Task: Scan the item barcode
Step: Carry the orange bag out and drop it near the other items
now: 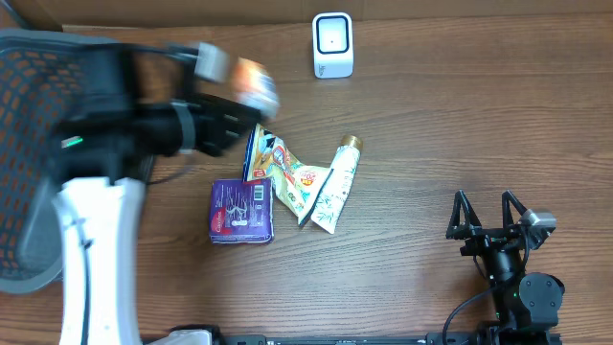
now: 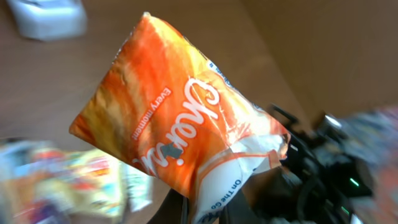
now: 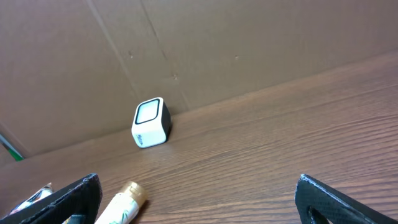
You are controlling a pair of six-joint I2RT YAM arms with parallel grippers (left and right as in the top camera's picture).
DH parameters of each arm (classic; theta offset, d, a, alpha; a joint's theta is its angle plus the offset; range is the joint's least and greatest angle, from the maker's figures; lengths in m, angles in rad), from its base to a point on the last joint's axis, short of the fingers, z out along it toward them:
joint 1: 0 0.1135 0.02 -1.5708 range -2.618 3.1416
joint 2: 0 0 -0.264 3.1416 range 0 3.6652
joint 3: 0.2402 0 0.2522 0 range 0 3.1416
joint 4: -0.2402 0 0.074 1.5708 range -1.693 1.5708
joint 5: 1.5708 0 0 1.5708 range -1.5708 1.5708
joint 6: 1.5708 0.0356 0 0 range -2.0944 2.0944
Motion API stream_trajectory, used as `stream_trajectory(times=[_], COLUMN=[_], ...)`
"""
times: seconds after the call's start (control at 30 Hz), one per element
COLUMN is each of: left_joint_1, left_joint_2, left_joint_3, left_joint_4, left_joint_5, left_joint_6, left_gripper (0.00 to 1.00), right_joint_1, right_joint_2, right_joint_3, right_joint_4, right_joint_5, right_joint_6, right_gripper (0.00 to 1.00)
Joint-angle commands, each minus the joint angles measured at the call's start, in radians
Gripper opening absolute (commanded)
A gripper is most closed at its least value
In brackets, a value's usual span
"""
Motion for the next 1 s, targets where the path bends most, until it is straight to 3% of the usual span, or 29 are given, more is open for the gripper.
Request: stream_trajectory(times=[0.0,0.23,0.53,0.67,0.87,0.97], left_joint_1=[-0.145,-0.295,-0.357,-0.361,-0.361,-0.362], left_joint_2=[0.035,0.175,0.399,0.519,0.655,0.7], left_joint_3=[-0.097,-0.212,-0.266,-0.266,-0.266,-0.266], left_joint_4=[0.063,0.174,0.19,0.238,0.266,0.264], left_joint_5=[0.196,0.432,0.494,0.553,0.594,0.531], left_joint_6=[-0.039,-0.06,-0.069,-0.119,-0.219,-0.29], left_gripper=[0.04,0.04,0.04,0.04,0.04,0.04], right_joint_1=[0.004,0.004,0.004,0.004,0.004,0.004], right_joint_2=[-0.008,-0.002,0.039,0.108,0.251,0.307], right_joint_3=[-0.01,-0.01,-0.008,0.005,0.067,0.104], right_joint_4=[0.005,0.002,0.0,-0.029,-0.19,-0.288], right_joint_5=[0.009,0.013,-0.025,-0.025,-0.047,-0.047], right_joint_6=[-0.001,0.0,0.001,0.078,0.139,0.139], right_gripper=[1.0,1.0,1.0,1.0,1.0,1.0])
